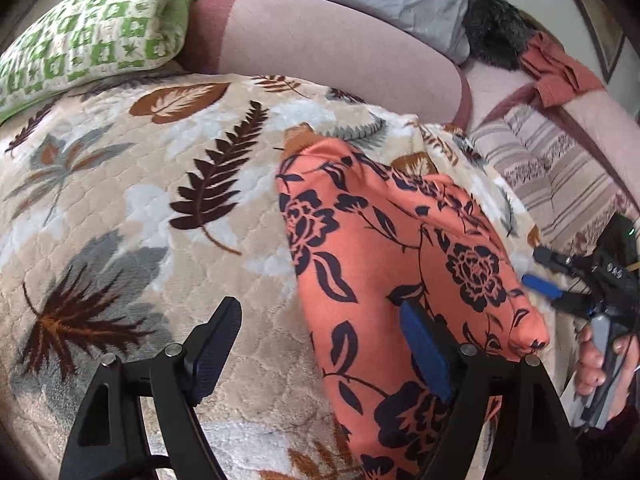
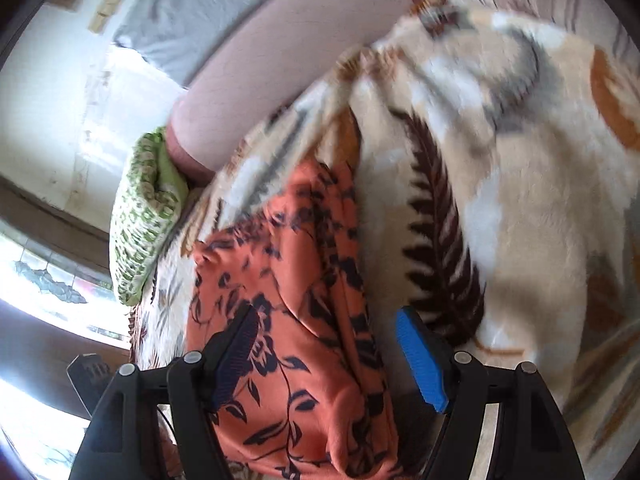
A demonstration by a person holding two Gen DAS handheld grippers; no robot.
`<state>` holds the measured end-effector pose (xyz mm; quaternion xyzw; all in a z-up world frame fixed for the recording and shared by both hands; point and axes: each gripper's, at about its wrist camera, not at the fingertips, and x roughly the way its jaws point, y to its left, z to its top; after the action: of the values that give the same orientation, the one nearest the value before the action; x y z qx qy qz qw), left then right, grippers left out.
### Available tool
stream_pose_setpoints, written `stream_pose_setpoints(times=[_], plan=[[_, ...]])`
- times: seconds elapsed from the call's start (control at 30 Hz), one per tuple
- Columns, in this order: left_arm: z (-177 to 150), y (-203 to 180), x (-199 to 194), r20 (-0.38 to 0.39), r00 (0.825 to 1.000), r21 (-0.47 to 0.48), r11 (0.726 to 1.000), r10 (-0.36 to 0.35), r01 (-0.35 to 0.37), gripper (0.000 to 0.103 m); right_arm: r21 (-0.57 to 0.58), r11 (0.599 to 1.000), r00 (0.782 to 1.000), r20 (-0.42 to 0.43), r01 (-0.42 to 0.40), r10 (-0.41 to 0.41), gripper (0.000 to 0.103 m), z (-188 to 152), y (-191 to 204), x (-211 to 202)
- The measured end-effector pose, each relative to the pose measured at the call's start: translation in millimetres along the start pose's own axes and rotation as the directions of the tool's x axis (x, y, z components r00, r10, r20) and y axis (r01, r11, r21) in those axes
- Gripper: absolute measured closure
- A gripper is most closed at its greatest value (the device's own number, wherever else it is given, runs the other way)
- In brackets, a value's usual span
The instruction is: Fold small clothes
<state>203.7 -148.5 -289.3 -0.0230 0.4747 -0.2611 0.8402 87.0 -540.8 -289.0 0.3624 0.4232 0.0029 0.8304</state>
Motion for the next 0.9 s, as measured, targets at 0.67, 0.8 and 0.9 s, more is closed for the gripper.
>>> stream_pose_setpoints(times=[0.67, 0.8, 0.9], plan=[[1.1, 0.4, 11.1, -0.022, 0.998, 0.079, 0.995, 0.058, -0.056, 0.021, -0.102, 0.977, 0.968, -0.148, 0.189, -0.203, 0.068, -57.1, 31.0, 14.7], [3.2, -1.5, 4.0, 0.009, 0.998, 0.089, 0.994, 0.055, -0.056, 0.021, -0.068, 0.992, 0.992, -0.060, 0.102, -0.106, 0.031, -35.4, 33.7, -12.6], [4.4, -5.5, 5.1, 0.021, 0.998, 0.105, 0.993, 0.055, -0.057, 0.021, -0.060, 0.996, 0.997, -0.014, 0.069, -0.070, 0.028, -12.8, 32.6, -17.3]])
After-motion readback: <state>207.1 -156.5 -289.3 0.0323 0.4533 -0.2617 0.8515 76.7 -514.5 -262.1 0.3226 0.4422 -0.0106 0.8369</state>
